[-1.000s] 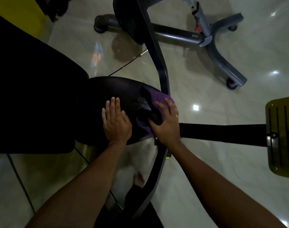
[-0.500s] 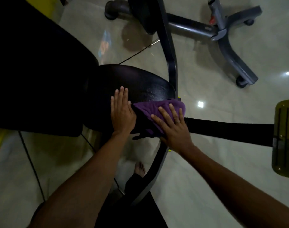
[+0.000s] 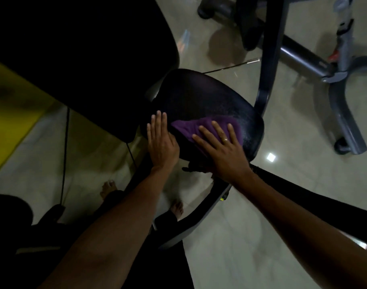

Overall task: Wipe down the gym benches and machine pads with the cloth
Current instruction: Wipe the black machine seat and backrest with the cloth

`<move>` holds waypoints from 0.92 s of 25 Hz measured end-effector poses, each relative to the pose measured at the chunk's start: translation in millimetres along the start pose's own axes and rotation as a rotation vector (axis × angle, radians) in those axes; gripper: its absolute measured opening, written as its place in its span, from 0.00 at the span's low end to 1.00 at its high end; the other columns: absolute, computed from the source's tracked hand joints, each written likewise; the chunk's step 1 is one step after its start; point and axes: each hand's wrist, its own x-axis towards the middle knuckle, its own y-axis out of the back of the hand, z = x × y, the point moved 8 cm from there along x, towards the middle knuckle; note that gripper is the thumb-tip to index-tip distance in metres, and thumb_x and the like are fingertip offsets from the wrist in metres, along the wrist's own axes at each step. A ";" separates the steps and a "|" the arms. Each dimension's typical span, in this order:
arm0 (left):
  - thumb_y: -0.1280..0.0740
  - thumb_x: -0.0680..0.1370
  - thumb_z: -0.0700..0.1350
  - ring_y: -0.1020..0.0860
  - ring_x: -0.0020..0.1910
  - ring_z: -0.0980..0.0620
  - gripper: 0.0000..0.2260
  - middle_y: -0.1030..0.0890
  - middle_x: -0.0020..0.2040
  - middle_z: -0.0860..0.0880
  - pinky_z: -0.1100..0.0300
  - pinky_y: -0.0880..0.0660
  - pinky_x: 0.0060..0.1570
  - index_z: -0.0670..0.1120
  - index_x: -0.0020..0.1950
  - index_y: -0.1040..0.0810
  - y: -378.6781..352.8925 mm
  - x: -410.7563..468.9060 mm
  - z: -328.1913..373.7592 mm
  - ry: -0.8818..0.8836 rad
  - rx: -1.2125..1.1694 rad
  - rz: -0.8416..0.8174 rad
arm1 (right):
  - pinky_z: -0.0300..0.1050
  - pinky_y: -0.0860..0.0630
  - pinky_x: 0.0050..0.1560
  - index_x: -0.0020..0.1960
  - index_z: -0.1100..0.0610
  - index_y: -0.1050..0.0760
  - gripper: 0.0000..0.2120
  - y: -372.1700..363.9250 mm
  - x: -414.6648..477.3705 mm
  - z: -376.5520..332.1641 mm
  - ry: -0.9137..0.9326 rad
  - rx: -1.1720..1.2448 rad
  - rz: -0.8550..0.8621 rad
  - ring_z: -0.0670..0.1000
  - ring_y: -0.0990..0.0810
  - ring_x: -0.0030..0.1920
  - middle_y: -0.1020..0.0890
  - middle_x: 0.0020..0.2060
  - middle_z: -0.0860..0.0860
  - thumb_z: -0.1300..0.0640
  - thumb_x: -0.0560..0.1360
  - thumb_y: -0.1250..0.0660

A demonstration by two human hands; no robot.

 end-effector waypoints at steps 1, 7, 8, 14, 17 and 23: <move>0.49 0.83 0.44 0.43 0.80 0.46 0.24 0.38 0.80 0.43 0.47 0.48 0.79 0.41 0.79 0.37 0.0 -0.6 -1.3 0.022 -0.023 0.014 | 0.71 0.54 0.77 0.83 0.47 0.47 0.51 3.5 -14.9 12.7 -0.005 0.003 0.031 0.63 0.49 0.81 0.45 0.82 0.54 0.33 0.68 0.28; 0.49 0.85 0.45 0.43 0.80 0.46 0.23 0.38 0.80 0.42 0.52 0.50 0.80 0.40 0.79 0.37 1.4 -6.1 -20.1 0.123 -0.141 0.033 | 0.72 0.60 0.77 0.83 0.47 0.46 0.51 -0.2 -6.1 -4.4 -0.108 -0.014 -0.038 0.63 0.52 0.81 0.44 0.82 0.54 0.34 0.67 0.27; 0.49 0.85 0.46 0.43 0.80 0.46 0.23 0.38 0.80 0.42 0.53 0.51 0.80 0.40 0.79 0.37 1.2 -6.4 -23.0 0.111 -0.150 0.020 | 0.73 0.60 0.76 0.83 0.47 0.47 0.51 -1.7 7.9 -16.4 -0.092 -0.008 -0.060 0.64 0.52 0.81 0.44 0.82 0.54 0.31 0.68 0.30; 0.47 0.85 0.44 0.39 0.79 0.43 0.21 0.34 0.77 0.38 0.47 0.45 0.78 0.36 0.75 0.33 10.8 -15.6 -38.4 0.142 -0.193 -0.020 | 0.76 0.62 0.74 0.83 0.45 0.59 0.59 -10.9 88.2 -64.6 -0.012 -0.066 -0.188 0.64 0.59 0.81 0.53 0.83 0.54 0.28 0.66 0.28; 0.46 0.86 0.45 0.42 0.80 0.46 0.22 0.38 0.79 0.41 0.48 0.45 0.79 0.39 0.78 0.37 16.5 -16.9 -56.6 0.262 -0.227 -0.042 | 0.76 0.62 0.74 0.83 0.43 0.59 0.45 -12.0 125.7 -87.9 0.023 -0.049 -0.193 0.64 0.60 0.81 0.54 0.83 0.53 0.31 0.77 0.38; 0.46 0.86 0.46 0.39 0.79 0.43 0.21 0.35 0.78 0.40 0.46 0.43 0.77 0.38 0.77 0.35 30.2 -20.3 -54.3 0.302 -0.232 -0.123 | 0.73 0.62 0.76 0.83 0.42 0.56 0.46 -4.1 105.3 -85.2 0.032 0.039 -0.234 0.62 0.61 0.81 0.54 0.83 0.51 0.33 0.75 0.34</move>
